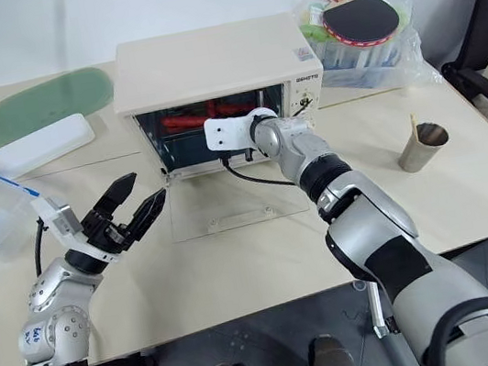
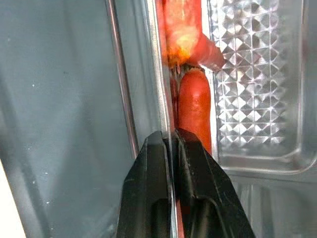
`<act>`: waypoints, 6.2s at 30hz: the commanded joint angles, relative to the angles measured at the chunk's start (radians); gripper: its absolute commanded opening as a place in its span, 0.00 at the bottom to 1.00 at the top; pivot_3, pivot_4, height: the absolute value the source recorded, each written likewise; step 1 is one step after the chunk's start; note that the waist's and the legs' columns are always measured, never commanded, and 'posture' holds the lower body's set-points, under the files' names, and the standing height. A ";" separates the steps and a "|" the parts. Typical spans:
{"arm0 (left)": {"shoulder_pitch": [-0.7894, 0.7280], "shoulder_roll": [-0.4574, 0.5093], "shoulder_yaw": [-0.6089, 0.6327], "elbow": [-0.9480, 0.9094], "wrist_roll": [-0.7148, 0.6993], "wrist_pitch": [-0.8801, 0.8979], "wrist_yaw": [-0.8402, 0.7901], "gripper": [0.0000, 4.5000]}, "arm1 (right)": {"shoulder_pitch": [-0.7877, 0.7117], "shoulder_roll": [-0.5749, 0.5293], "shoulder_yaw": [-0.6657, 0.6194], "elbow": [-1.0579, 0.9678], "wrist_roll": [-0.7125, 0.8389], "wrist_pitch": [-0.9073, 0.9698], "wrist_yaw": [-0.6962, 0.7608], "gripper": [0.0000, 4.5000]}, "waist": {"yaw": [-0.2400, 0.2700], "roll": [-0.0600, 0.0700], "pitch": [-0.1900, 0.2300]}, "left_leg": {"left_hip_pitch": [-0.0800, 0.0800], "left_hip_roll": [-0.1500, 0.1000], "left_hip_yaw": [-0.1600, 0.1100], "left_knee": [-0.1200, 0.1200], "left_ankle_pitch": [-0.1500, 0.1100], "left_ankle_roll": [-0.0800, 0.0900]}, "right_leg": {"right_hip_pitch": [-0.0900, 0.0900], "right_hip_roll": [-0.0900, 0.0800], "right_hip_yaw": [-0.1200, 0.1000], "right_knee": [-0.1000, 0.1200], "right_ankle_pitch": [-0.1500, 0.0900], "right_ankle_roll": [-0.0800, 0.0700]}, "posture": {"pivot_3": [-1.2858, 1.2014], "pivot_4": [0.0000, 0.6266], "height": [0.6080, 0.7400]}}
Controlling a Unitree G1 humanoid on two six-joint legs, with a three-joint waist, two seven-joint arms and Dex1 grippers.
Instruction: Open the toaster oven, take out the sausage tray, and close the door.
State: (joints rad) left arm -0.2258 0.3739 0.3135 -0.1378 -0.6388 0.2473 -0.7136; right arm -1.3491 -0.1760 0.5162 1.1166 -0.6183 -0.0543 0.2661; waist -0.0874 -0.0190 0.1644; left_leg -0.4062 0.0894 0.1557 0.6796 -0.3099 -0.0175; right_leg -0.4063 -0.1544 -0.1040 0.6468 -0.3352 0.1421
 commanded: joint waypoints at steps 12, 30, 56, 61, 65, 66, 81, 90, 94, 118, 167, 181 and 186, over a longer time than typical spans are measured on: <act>-0.019 0.021 -0.004 0.011 -0.003 -0.005 -0.009 1.00 | 0.163 -0.066 0.021 -0.308 -0.061 0.011 0.034 0.00 | 0.001 0.000 0.000 | 0.000 0.000 0.000 -0.002 0.000 0.000 | -0.001 0.000 0.000 -0.001 0.000 0.000 | 0.52 0.24 1.00; -0.020 0.050 0.024 0.046 -0.047 0.032 -0.044 1.00 | 0.470 -0.143 0.012 -0.913 -0.177 0.166 0.136 0.00 | 0.001 0.000 0.000 | 0.000 0.000 0.002 -0.003 0.000 0.000 | -0.002 0.000 0.000 -0.002 0.000 0.000 | 0.52 0.24 1.00; 0.079 0.217 0.145 0.087 -0.084 -0.005 -0.283 1.00 | 0.710 -0.276 -0.035 -1.288 -0.253 0.053 0.175 0.00 | 0.003 0.000 0.000 | 0.001 0.001 0.007 -0.005 0.000 -0.001 | -0.004 0.000 0.000 -0.004 0.000 0.000 | 0.52 0.24 1.00; 0.069 0.213 0.140 0.097 -0.068 -0.017 -0.265 1.00 | 0.745 -0.293 -0.048 -1.312 -0.261 0.018 0.164 0.00 | 0.002 0.000 0.000 | 0.001 0.001 0.007 -0.005 0.000 -0.001 | -0.004 0.000 0.000 -0.005 0.000 -0.001 | 0.52 0.24 1.00; 0.064 0.198 0.132 0.095 -0.063 -0.038 -0.249 1.00 | 0.795 -0.299 -0.061 -1.356 -0.263 0.003 0.162 0.00 | 0.004 0.000 0.000 | 0.001 0.001 0.007 -0.005 0.000 -0.001 | -0.004 0.000 0.000 -0.005 0.000 -0.001 | 0.52 0.24 1.00; 0.061 0.196 0.130 0.097 -0.062 -0.043 -0.247 1.00 | 0.816 -0.304 -0.068 -1.379 -0.261 -0.001 0.163 0.00 | 0.004 0.000 0.000 | 0.001 0.001 0.007 -0.005 0.000 -0.001 | -0.004 0.000 0.000 -0.005 0.000 -0.001 | 0.52 0.24 1.00; 0.018 0.200 0.073 0.128 -0.069 0.030 -0.237 1.00 | 0.930 -0.323 -0.141 -1.468 -0.243 -0.051 0.147 0.00 | 0.013 0.000 0.000 | 0.001 0.001 0.007 -0.003 0.000 -0.001 | -0.003 0.000 0.000 -0.005 0.000 -0.001 | 0.52 0.24 1.00; 0.003 0.219 0.060 0.095 -0.131 0.218 -0.189 1.00 | 1.040 -0.383 -0.213 -1.572 -0.158 -0.162 0.138 0.00 | 0.034 -0.001 0.000 | 0.001 0.001 0.008 -0.001 0.000 0.000 | -0.003 0.000 0.001 -0.005 0.000 -0.001 | 0.52 0.24 1.00; -0.009 0.221 0.064 0.072 -0.178 0.333 -0.147 1.00 | 1.076 -0.413 -0.237 -1.588 -0.113 -0.243 0.123 0.00 | 0.040 -0.001 0.000 | 0.001 0.001 0.007 0.001 0.000 0.000 | -0.002 0.000 0.001 -0.005 0.000 -0.001 | 0.52 0.24 1.00; -0.112 0.234 0.129 0.090 -0.812 1.063 0.404 1.00 | 1.075 -0.456 -0.297 -1.509 -0.031 -0.452 0.121 0.00 | 0.059 -0.002 0.000 | 0.001 0.001 0.006 0.003 0.000 0.000 | -0.001 0.000 0.002 -0.004 0.000 -0.001 | 0.52 0.24 1.00; -0.073 0.270 -0.004 0.216 -1.333 0.967 0.812 0.00 | 0.960 -0.711 -0.380 -1.505 0.891 -0.100 0.772 0.99 | 0.063 -0.002 0.000 | 0.003 0.000 -0.001 0.003 0.000 0.000 | 0.004 0.000 0.002 -0.006 -0.001 -0.001 | 0.52 0.24 1.00; 0.169 0.110 0.247 0.003 -1.333 0.879 0.860 0.00 | 0.926 -0.735 -0.551 -1.207 1.135 0.240 0.942 0.99 | 0.063 -0.002 0.000 | 0.005 0.000 -0.003 0.003 -0.001 0.001 | 0.010 0.000 0.000 -0.011 -0.001 -0.001 | 0.52 0.24 1.00; 0.283 0.046 0.294 -0.118 -1.333 0.804 0.901 0.00 | 0.876 -0.659 -0.609 -1.080 1.209 0.245 0.991 0.99 | 0.063 -0.002 0.000 | 0.005 0.000 -0.003 0.003 -0.001 0.001 | 0.011 0.000 -0.001 -0.011 0.000 -0.001 | 0.52 0.24 1.00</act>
State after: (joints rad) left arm 0.0485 0.4291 0.5783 -0.1915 -1.9366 1.0783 0.1864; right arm -0.4482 -0.8536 -0.0462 0.0119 0.5556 0.2143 1.2449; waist -0.0239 -0.0214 0.1645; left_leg -0.4006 0.0895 0.1531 0.6832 -0.3107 -0.0168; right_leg -0.3946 -0.1544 -0.1046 0.6355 -0.3357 0.1407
